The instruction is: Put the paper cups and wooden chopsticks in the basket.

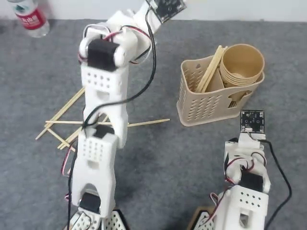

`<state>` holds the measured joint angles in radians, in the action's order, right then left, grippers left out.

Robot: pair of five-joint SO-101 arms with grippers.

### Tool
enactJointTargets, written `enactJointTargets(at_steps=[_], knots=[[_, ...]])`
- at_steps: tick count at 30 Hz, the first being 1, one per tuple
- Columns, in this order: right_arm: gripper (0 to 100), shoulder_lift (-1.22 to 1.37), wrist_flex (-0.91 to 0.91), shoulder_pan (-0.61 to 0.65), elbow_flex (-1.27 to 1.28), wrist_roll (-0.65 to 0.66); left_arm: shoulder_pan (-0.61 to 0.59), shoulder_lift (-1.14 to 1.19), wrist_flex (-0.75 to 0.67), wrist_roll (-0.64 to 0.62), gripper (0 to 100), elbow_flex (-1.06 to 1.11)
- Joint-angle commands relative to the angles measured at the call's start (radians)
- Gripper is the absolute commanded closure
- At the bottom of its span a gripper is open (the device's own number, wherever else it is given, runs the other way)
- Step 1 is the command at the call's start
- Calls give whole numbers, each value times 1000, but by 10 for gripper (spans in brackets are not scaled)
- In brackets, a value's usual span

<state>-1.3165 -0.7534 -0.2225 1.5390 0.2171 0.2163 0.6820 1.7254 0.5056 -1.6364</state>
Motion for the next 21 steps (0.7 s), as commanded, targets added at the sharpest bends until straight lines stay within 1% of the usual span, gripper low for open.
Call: enactJointTargets(at_steps=[1, 4, 7, 11, 13, 15, 16, 17, 18, 21], knots=[[902, -10, 21, 7, -8, 11, 81, -278, 34, -348, 990, -39], [902, -10, 19, 7, -8, 11, 94, -414, 35, -523, 990, -16], [902, -10, 19, 7, -8, 11, 91, -560, 35, -614, 990, 108], [902, -10, 18, 7, -8, 11, 104, -795, 34, -821, 990, 400], [902, -10, 18, 7, -8, 11, 155, -910, 32, -911, 990, 587], [902, -10, 18, 7, -8, 11, 186, -1005, 25, -965, 990, 782], [902, -10, 18, 7, -8, 11, 190, -1045, -6, -979, 990, 878], [902, -10, 18, 7, -8, 11, 187, -1080, -66, -990, 990, 974], [902, -10, 18, 7, -8, 11, 184, -1112, -143, -996, 990, 1067], [902, -10, 18, 7, -8, 11, 117, -1212, -430, -1000, 990, 1349]])
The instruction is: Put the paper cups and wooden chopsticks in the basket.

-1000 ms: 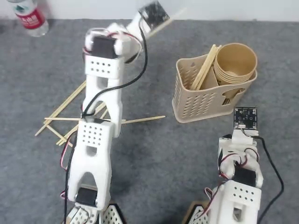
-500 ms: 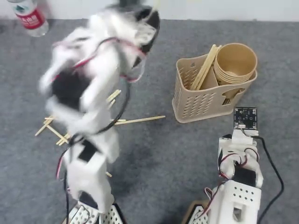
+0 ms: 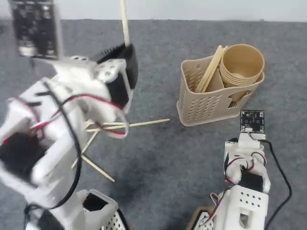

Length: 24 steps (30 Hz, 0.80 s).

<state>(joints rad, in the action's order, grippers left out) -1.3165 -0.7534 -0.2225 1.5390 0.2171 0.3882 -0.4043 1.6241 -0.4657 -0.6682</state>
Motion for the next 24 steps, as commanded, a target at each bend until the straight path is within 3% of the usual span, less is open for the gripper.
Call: enactJointTargets(at_steps=[1, 8, 12, 15, 24], knots=[[902, -10, 18, 7, -8, 11, -57, -160, -427, -29, 990, 478], [902, -10, 19, 7, -8, 11, -57, -348, -1252, -26, 990, 1228], [902, -10, 21, 7, -8, 11, -5, -359, -1703, -9, 990, 1524], [902, -10, 21, 8, -8, 11, 77, -338, -1827, 64, 990, 1596], [902, -10, 24, 8, -8, 11, 173, -89, -1866, 78, 989, 1466]])
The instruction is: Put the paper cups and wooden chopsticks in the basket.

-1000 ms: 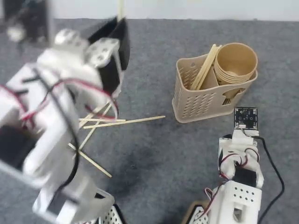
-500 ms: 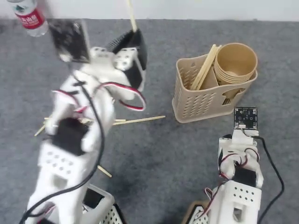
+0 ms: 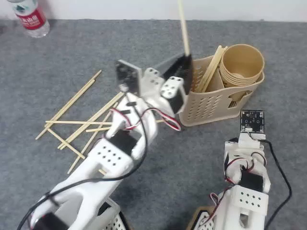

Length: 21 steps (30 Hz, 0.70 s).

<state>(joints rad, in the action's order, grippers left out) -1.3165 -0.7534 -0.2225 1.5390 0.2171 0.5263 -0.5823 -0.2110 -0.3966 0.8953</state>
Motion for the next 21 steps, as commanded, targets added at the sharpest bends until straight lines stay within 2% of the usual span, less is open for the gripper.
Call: enactJointTargets(at_steps=[1, 5, 10, 16, 18, 21], knots=[[902, -10, 24, 8, -8, 11, 40, 120, -31, 11, 989, -105], [902, -10, 25, 8, -8, 11, 35, 247, -52, 31, 989, -127], [902, -10, 25, 8, -8, 11, 17, 339, -163, 173, 961, -125], [902, -10, 25, 8, -8, 11, 17, 278, -164, 92, 793, -42], [902, -10, 25, 8, -8, 11, 17, 245, -143, 86, 791, -22], [902, -10, 25, 8, -8, 11, 20, 164, -37, 84, 791, -12]])
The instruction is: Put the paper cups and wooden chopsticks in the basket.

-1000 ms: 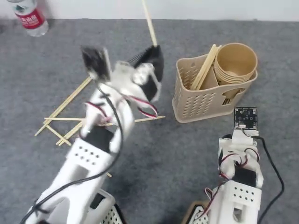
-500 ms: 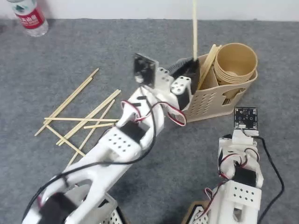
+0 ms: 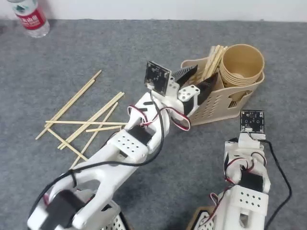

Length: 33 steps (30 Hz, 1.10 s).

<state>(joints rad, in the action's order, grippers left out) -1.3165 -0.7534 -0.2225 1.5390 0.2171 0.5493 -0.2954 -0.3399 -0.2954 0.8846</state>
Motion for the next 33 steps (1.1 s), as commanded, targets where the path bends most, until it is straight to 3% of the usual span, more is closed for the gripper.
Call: enactJointTargets(at_steps=[1, 5, 8, 12, 14, 17, 19, 24, 27, 33], knots=[[902, -10, 25, 8, -8, 11, -6, -158, 137, -34, 791, -1], [902, -10, 25, 8, -8, 11, -98, -354, 344, -173, 791, -7], [902, -10, 25, 8, -8, 11, -244, -523, 572, -224, 791, -7], [902, -10, 24, 8, -8, 11, -502, -686, 918, -170, 786, -7], [902, -10, 22, 8, -8, 11, -646, -724, 1022, -110, 789, -2], [902, -10, 22, 8, -8, 11, -799, -744, 1146, 68, 789, 2], [902, -10, 21, 8, -8, 11, -858, -752, 1201, 275, 789, 10], [902, -10, 21, 8, -8, 11, -844, -744, 1209, 827, 789, 108], [902, -10, 21, 8, -8, 11, -815, -744, 1223, 980, 791, 159], [902, -10, 19, 8, -8, 11, -680, -724, 1304, 1092, 791, 180]])
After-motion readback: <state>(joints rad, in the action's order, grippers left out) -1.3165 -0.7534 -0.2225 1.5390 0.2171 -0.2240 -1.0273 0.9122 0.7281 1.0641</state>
